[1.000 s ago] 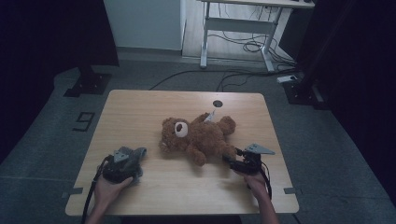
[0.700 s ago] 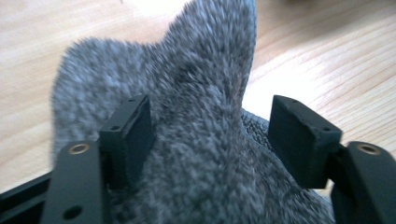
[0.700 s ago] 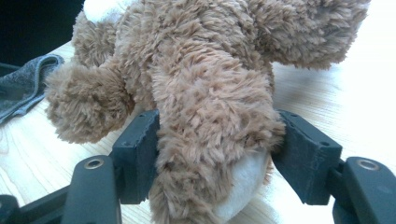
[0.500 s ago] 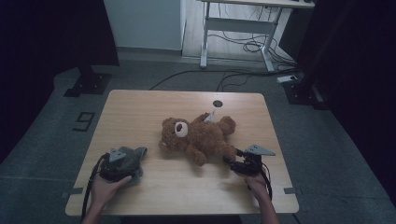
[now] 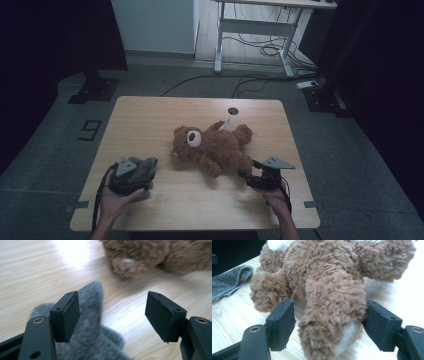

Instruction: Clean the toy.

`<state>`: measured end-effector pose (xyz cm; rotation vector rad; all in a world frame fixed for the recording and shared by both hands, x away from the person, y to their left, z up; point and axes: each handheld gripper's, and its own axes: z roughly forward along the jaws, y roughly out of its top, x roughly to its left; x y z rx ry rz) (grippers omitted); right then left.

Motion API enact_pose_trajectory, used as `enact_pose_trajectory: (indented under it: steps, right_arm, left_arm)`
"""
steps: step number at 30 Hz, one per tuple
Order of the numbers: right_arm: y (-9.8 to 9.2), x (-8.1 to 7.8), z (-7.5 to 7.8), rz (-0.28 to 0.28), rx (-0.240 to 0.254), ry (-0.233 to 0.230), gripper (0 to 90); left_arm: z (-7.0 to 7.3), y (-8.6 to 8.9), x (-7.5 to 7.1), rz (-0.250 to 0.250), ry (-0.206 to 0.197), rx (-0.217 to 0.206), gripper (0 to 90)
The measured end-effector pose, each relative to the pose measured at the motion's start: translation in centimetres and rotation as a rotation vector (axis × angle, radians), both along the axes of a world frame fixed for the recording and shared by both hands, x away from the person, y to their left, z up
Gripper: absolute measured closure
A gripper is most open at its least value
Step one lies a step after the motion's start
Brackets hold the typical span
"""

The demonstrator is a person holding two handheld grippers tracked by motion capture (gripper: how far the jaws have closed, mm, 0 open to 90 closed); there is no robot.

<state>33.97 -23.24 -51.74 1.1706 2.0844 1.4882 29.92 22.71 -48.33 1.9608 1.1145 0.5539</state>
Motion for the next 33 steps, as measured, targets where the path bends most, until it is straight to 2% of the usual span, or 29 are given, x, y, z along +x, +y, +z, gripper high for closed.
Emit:
enact_pose_trajectory:
  steps: [4, 7, 9, 15, 17, 23, 28, 33]
  right_arm:
    - [-0.2, -0.5, 0.3, -0.007, -0.002, -0.009, 25.6]
    - [-0.1, -1.1, 0.2, 0.004, -0.015, -0.006, 23.1]
    - [0.0, -1.6, 0.0, -0.001, -0.033, -0.009, 22.2]
    - [-0.2, -3.4, 0.0, 0.024, -0.026, -0.024, 22.1]
    - [-0.3, -3.8, -0.1, 0.024, -0.022, -0.026, 22.1]
    - [-0.2, -4.9, -1.5, 0.05, -0.034, -0.002, 24.3]
    - [0.5, -5.4, -2.9, 0.073, -0.055, 0.036, 26.8]
    - [1.4, -5.5, -3.3, 0.097, -0.061, 0.05, 27.9]
  left_arm:
    - [0.2, -1.3, -0.2, -0.03, -0.001, -0.019, 28.8]
    - [-0.3, -2.4, -0.4, -0.07, 0.023, -0.052, 29.9]
    - [-0.8, -3.1, -0.8, -0.091, 0.029, -0.049, 29.6]
    - [-1.9, -4.1, -1.7, -0.125, 0.04, -0.065, 29.9]
    - [-2.5, -4.5, -1.8, -0.14, 0.057, -0.062, 29.6]
    - [-3.4, -5.5, -2.6, -0.169, 0.069, -0.064, 30.2]
    - [-4.6, -6.6, -3.0, -0.214, 0.101, -0.033, 29.8]
    - [-4.8, -6.8, -3.3, -0.221, 0.106, -0.05, 30.1]
